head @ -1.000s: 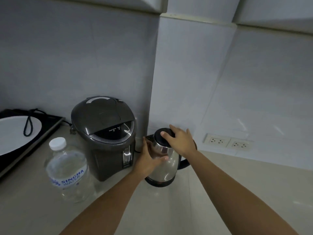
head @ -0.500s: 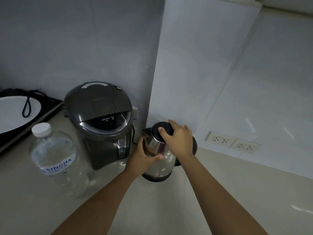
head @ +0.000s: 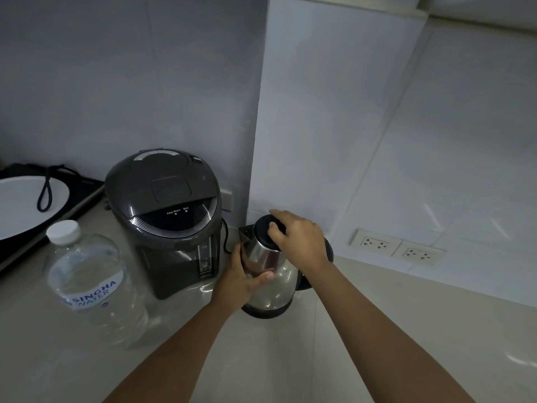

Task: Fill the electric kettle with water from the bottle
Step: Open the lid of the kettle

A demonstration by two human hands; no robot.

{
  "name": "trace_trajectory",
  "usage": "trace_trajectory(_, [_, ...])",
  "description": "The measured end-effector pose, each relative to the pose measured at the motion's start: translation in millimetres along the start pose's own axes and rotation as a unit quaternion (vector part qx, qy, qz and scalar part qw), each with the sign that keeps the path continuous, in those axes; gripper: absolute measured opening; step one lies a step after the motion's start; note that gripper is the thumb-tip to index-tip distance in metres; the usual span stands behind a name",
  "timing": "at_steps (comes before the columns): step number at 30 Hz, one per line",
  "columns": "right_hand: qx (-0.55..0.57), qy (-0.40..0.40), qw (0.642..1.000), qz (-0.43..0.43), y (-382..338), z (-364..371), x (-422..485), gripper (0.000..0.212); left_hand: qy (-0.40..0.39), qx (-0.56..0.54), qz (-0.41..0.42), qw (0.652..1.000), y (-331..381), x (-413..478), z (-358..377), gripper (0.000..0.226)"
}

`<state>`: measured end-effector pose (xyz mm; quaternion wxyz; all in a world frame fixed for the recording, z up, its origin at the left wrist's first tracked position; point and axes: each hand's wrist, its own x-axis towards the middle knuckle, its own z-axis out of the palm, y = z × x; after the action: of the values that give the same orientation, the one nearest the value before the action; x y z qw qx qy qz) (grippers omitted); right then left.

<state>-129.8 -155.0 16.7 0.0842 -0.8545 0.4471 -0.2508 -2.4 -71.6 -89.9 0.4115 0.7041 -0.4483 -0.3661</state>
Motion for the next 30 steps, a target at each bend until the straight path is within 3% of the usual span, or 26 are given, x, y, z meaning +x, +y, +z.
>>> trace_trajectory(7, [-0.037, 0.001, 0.999, -0.035, 2, -3, -2, 0.032, -0.016, -0.002, 0.001, 1.000, 0, -1, -2, 0.131])
trace_trajectory(14, [0.018, -0.019, 1.000, -0.008, 5, -19, 2, 0.031, -0.024, -0.003, 0.011, 1.000, 3, -5, 0, 0.129])
trace_trajectory(20, [-0.015, -0.050, 0.999, 0.001, 3, -28, -2, 0.058, -0.043, -0.002, 0.042, 0.998, 11, -8, -2, 0.122])
trace_trajectory(24, [-0.047, -0.011, 0.998, -0.051, -2, -28, -4, 0.048, -0.040, -0.006, 0.074, 0.996, 17, -5, 2, 0.128])
trace_trajectory(30, [-0.056, -0.024, 0.995, -0.082, -5, -23, -4, 0.047, -0.038, -0.021, 0.058, 0.997, 22, -5, 13, 0.123])
